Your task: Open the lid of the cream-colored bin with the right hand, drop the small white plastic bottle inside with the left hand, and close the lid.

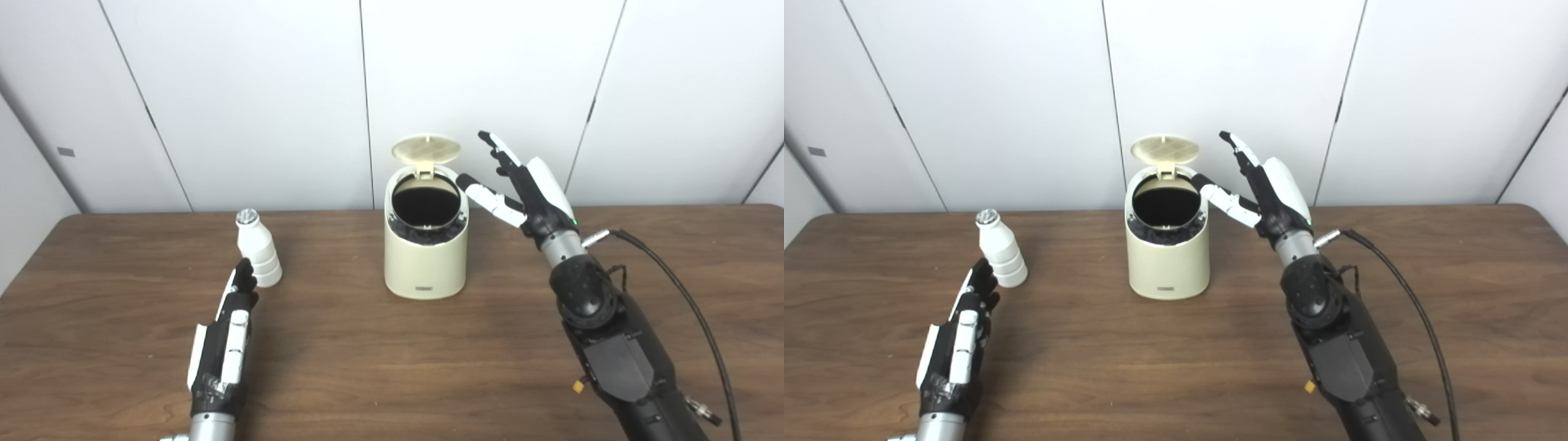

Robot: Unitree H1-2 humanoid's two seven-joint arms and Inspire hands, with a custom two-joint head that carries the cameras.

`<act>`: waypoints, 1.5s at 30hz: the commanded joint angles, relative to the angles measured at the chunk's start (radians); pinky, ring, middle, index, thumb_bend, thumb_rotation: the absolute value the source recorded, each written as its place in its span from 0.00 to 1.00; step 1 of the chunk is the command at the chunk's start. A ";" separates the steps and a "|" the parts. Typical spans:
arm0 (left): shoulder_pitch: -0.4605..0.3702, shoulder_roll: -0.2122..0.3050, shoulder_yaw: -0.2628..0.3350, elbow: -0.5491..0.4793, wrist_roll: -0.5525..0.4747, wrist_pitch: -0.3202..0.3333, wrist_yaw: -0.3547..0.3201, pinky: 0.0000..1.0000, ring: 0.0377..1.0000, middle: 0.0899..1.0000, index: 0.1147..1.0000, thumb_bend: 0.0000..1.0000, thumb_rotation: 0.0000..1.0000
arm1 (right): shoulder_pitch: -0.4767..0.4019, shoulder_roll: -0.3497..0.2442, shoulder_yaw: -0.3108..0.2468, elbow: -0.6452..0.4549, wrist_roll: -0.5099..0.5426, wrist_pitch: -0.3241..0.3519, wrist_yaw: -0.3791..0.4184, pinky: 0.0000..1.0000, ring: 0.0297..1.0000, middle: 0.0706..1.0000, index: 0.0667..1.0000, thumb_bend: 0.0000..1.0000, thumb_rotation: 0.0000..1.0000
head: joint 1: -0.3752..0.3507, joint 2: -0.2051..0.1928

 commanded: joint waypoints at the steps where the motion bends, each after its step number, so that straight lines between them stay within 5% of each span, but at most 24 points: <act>1: 0.031 -0.018 -0.012 0.047 -0.015 -0.005 -0.001 1.00 1.00 1.00 1.00 0.46 0.88 | -0.014 -0.010 -0.021 -0.067 0.026 0.002 0.011 0.82 0.91 0.95 0.94 0.49 0.84 | -0.001 0.002; 10: 0.022 -0.009 -0.009 0.063 -0.021 -0.025 -0.010 1.00 1.00 1.00 1.00 0.44 0.89 | 0.124 -0.029 -0.058 -0.232 0.101 0.038 0.072 0.84 0.90 0.93 0.92 0.50 0.92 | -0.006 0.005; 14: 0.018 -0.001 -0.007 0.061 -0.024 -0.021 -0.015 1.00 1.00 1.00 1.00 0.45 0.90 | 0.202 0.010 -0.127 -0.275 0.291 0.041 0.118 0.94 0.95 0.94 0.93 0.57 0.94 | -0.013 0.005; 22: 0.017 0.010 -0.006 0.060 -0.028 -0.029 -0.023 1.00 1.00 1.00 1.00 0.45 0.91 | 0.331 0.080 -0.189 -0.299 0.464 0.026 0.124 0.98 0.97 0.95 0.93 0.57 0.92 | -0.019 0.012; 33: 0.024 0.023 -0.001 0.043 -0.036 -0.011 -0.025 1.00 1.00 1.00 1.00 0.45 0.87 | 0.481 0.106 -0.204 -0.281 0.458 -0.095 0.087 0.99 0.99 0.97 0.94 0.60 1.00 | -0.022 0.030; 45: 0.027 0.030 -0.002 0.027 -0.032 0.010 -0.014 1.00 1.00 1.00 1.00 0.47 0.90 | 0.535 0.102 -0.253 -0.197 0.529 -0.193 0.087 1.00 1.00 1.00 0.99 0.63 1.00 | -0.025 0.041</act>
